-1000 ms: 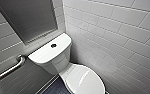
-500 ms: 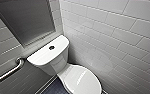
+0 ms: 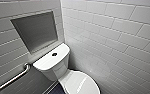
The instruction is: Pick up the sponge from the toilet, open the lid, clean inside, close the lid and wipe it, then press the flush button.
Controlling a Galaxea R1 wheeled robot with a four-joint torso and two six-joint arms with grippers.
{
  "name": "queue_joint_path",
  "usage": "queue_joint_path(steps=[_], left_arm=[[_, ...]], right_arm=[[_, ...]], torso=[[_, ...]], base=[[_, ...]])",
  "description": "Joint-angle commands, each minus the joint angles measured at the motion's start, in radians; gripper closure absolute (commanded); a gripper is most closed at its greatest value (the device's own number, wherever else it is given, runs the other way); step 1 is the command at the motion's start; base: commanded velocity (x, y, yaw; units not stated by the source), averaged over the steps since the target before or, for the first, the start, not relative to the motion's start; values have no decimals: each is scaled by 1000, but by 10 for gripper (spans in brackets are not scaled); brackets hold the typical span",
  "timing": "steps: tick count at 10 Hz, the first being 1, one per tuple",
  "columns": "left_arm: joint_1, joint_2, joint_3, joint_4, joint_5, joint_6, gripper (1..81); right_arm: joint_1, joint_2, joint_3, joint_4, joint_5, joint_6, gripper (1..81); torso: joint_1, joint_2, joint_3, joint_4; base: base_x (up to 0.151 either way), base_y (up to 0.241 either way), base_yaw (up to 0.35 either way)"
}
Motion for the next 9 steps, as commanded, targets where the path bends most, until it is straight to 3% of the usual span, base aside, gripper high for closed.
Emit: queue_joint_path(steps=[1,4,9], left_arm=[[16,31,-52,-2,43,-3,10],[16,82,-138,-2,43,-4,10],[16,99,-147,-2,43,-6,10]], right_arm=[[-13,65,-105,-63,-84,-6,811],[-9,100,-148,-95,-86,-4,811],[-8,128,-169,-137,-86,-6,811]], torso=[[-63,97,97,0],[-132,202,205,0],[-243,369,379,0]], base=[[0,0,0],[0,0,0],[0,0,0]])
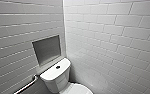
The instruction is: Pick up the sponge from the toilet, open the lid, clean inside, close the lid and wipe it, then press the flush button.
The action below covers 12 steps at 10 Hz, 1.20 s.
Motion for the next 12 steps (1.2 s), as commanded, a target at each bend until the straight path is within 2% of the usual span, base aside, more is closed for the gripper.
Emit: queue_joint_path(steps=[1,2,6,8,10,12], left_arm=[[-12,2,7,-2,39,-3,10],[-14,3,6,-2,43,-1,10],[-17,45,-65,-4,48,-6,10],[-19,88,-132,-4,48,-6,10],[-19,95,-141,-4,48,-6,10],[-19,89,-143,-4,49,-6,10]], right_arm=[[17,0,-18,-26,-63,-3,811],[18,23,-51,-29,-65,-3,811],[9,156,-254,-53,-65,-3,811],[6,181,-278,-67,-65,-3,811],[6,190,-274,-69,-65,-3,811],[5,198,-274,-69,-65,-3,811]], torso=[[-62,96,-4,0],[-79,121,17,0],[-165,253,35,0],[-212,325,132,0],[-248,382,172,0],[-294,451,235,0]], base=[[0,0,0],[0,0,0],[0,0,0],[0,0,0],[0,0,0],[0,0,0]])
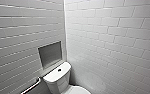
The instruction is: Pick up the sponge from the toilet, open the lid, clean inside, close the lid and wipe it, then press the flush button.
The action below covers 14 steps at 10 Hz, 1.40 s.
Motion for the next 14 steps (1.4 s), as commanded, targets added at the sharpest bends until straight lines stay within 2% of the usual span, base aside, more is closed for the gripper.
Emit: queue_joint_path(steps=[1,4,9,10,12,13,14], left_arm=[[-21,-6,3,-4,42,-2,10],[-21,-5,2,-4,42,-2,10],[-21,-3,2,-4,42,0,10],[-21,-5,2,-4,42,0,10],[-21,-6,2,-4,42,-2,10],[-21,-8,2,-4,41,-2,10],[-21,-9,2,-5,41,-3,10]], right_arm=[[19,-2,1,-14,-54,-3,811],[16,6,1,-14,-51,-1,811],[16,20,-5,-12,-52,-1,811],[16,20,-5,-12,-52,-1,811],[16,18,-5,-14,-52,-1,811],[16,18,-5,-14,-54,-1,811],[16,17,-8,-13,-54,-3,811]], torso=[[-62,97,-3,0],[-117,180,32,0],[-235,363,35,0],[-259,399,111,0],[-281,455,152,0],[-246,384,86,0],[-256,418,116,0]], base=[[0,0,0],[0,0,0],[0,0,0],[0,0,0],[0,0,0],[0,0,0],[0,0,0]])
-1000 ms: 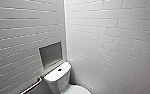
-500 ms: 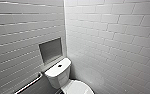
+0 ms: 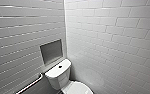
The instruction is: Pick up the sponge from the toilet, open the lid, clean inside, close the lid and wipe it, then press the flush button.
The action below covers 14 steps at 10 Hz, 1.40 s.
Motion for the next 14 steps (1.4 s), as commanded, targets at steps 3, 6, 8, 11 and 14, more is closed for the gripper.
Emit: queue_joint_path(steps=[3,6,8,11,14], left_arm=[[-21,-34,5,-40,42,-2,10],[-58,-35,-6,-42,44,-2,10],[-79,-31,-12,-62,44,-2,10],[-93,-37,-12,-66,44,-2,10],[-93,-37,-12,-66,42,0,10]], right_arm=[[26,-4,-37,0,-105,15,811],[26,10,-62,-3,-124,7,811],[51,10,-65,3,-166,-17,811],[71,4,-73,58,-193,-52,811],[72,2,-69,170,-179,-169,811]], torso=[[-2,11,10,0],[-3,9,10,0],[-3,9,10,0],[-3,9,10,0],[-3,9,10,0]], base=[[0,0,0],[0,0,0],[0,0,0],[0,0,0],[0,0,0]])
